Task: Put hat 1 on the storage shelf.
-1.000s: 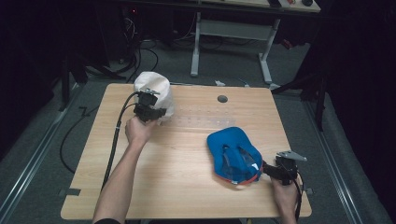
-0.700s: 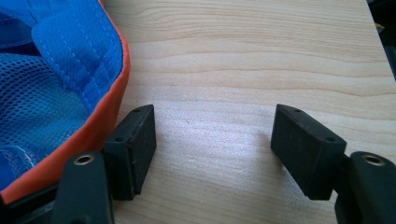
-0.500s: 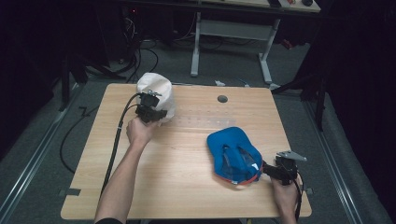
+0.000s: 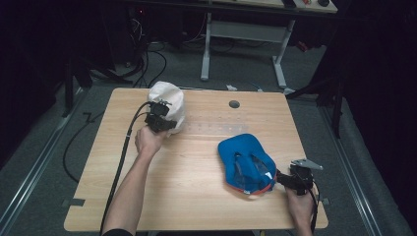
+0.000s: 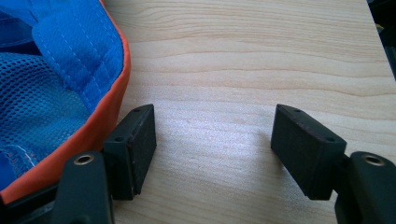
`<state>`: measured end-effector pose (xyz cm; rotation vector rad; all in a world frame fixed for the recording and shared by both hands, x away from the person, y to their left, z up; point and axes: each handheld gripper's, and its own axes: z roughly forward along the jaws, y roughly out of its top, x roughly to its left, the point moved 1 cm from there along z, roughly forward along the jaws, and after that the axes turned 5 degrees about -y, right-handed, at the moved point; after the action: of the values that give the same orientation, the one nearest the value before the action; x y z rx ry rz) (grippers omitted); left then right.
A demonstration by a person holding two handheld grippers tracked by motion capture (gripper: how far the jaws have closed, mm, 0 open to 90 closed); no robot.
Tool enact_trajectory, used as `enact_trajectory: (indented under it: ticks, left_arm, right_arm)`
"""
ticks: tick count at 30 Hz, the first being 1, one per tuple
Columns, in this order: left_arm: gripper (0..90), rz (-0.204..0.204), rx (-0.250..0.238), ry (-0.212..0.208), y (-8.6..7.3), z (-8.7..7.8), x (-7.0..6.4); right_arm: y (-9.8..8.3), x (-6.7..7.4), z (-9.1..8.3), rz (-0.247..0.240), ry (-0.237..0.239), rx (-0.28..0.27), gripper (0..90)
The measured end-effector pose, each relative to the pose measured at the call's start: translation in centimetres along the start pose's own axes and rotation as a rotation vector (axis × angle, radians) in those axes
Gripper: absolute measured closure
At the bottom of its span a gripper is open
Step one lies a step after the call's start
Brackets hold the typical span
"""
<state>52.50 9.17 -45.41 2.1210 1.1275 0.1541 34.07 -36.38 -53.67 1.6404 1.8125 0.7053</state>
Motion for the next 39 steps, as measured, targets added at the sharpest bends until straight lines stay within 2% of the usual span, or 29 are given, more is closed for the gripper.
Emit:
enact_trajectory:
  ticks: [8,10,11,13,14,15,16,17,22,30,35,39]
  left_arm:
    - [82.0,-0.016,-0.013,-0.003,-0.1,0.0,0.0]
    - [79.0,-0.017,-0.019,0.005,-0.1,0.0,0.0]
    - [72.2,-0.017,-0.025,0.007,-0.2,0.0,0.0]
    - [63.9,-0.015,-0.029,0.010,-0.3,-0.1,-0.1]
    - [63.9,-0.017,-0.036,0.016,-0.3,-0.2,-0.1]
    - [57.6,-0.015,-0.044,0.016,-0.3,-0.4,-0.2]
    - [57.6,-0.012,-0.052,0.017,-0.3,-0.5,-0.3]
    - [52.4,-0.008,-0.062,0.018,-0.3,-0.7,-0.4]
    - [44.6,-0.009,-0.099,0.021,-0.1,-1.6,-0.6]
    - [38.9,-0.016,-0.149,0.024,-0.7,-2.9,-0.7]
    - [37.0,-0.040,-0.197,-0.004,-1.5,-4.1,-0.7]
    - [36.5,-0.042,-0.222,-0.005,-2.3,-5.1,-0.7]
  right_arm:
    - [0.0,0.0,0.0,0.000,0.000,0.001,31.3]
    - [0.0,0.0,0.0,0.000,0.000,0.001,31.3]
    - [0.0,0.0,0.0,0.001,0.001,-0.001,31.3]
    - [0.0,0.0,0.0,0.000,0.000,0.002,31.3]
    - [0.0,0.0,0.0,0.000,0.000,0.002,31.3]
    - [0.0,0.0,0.0,0.001,0.001,-0.001,31.3]
    - [0.0,0.0,0.0,0.001,0.001,-0.001,31.3]
    - [0.0,0.0,0.0,0.000,0.001,-0.001,31.3]
    - [0.0,0.0,0.0,0.000,0.001,-0.001,31.3]
    - [0.0,0.0,0.0,0.000,0.001,0.000,31.3]
    - [0.0,0.0,0.0,-0.004,-0.001,0.001,31.4]
    - [0.0,0.0,0.0,-0.004,-0.002,0.001,31.4]
